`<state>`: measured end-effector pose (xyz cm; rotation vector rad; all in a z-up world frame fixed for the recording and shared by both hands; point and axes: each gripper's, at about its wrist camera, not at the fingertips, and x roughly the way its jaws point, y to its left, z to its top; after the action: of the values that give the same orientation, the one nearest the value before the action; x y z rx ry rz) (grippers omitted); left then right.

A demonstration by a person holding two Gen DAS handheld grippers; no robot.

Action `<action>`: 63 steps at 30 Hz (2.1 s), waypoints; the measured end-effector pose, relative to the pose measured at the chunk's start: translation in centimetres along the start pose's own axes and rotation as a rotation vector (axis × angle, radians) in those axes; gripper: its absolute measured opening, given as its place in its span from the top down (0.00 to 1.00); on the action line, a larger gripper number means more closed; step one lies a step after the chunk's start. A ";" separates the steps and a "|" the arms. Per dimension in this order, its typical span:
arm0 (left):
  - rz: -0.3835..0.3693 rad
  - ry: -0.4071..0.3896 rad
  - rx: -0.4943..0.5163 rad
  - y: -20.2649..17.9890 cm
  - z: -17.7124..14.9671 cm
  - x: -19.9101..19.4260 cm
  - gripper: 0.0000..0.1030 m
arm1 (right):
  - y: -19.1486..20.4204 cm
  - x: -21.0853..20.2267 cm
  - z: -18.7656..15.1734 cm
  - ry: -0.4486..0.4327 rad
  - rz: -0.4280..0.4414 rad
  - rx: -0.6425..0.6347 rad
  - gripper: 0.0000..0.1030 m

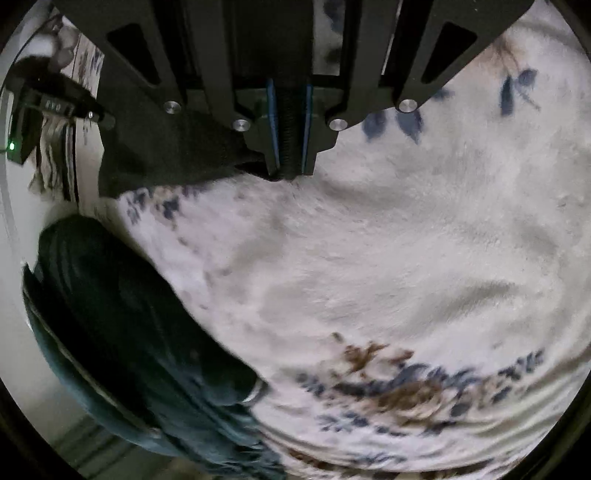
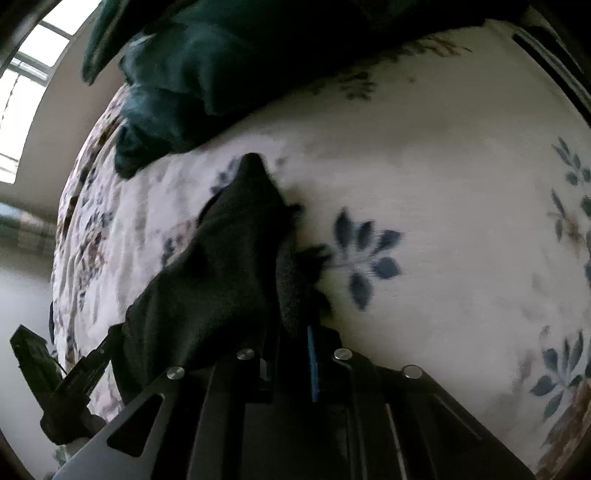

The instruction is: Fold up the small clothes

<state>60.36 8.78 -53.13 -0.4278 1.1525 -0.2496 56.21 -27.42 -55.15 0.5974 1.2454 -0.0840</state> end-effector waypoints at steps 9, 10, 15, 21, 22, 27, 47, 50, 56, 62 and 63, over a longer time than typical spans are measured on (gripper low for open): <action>-0.008 0.018 -0.025 1.0 1.4 -2.4 0.83 | 0.0 0.3 0.3 0.052 0.017 0.013 0.72; -0.035 0.024 -0.010 0.7 0.9 -2.9 0.61 | 0.1 -0.4 0.3 0.051 0.027 0.000 0.57; -0.054 0.085 0.055 -0.9 -1.1 -0.6 0.35 | 1.0 -1.1 -0.4 0.087 0.051 -0.011 0.41; -0.005 0.113 0.150 -2.1 -4.2 -0.3 0.54 | 1.3 -2.3 -5.3 0.154 0.082 -0.045 0.41; 0.040 0.104 0.194 -2.3 -4.7 -0.2 0.90 | 1.3 -2.1 -6.3 0.165 0.065 -0.066 0.41; 0.020 0.100 0.152 -0.9 -4.2 -0.9 0.87 | 0.2 -1.1 -10.7 0.206 0.021 -0.080 0.41; 0.035 0.189 0.027 0.6 -16.2 -8.6 0.67 | -7.2 -6.5 -25.0 0.256 0.029 0.070 0.40; -0.003 0.179 0.015 0.0 -18.7 -12.2 0.39 | -8.4 -7.7 -26.6 0.270 0.037 0.078 0.41; -0.015 0.255 -0.075 -0.5 -29.0 -17.2 0.36 | -11.0 -10.2 -32.1 0.355 0.075 0.066 0.41; 0.019 0.358 -0.198 -0.5 -38.5 -17.7 0.36 | -13.7 -12.1 -39.2 0.472 0.090 0.044 0.41; 0.034 0.372 -0.210 -0.4 -39.7 -17.4 0.36 | -14.1 -12.3 -40.3 0.487 0.086 0.039 0.41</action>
<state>17.02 7.56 -52.00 -0.5611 1.5575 -0.1834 11.99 -23.63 -57.01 0.7302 1.6881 0.1174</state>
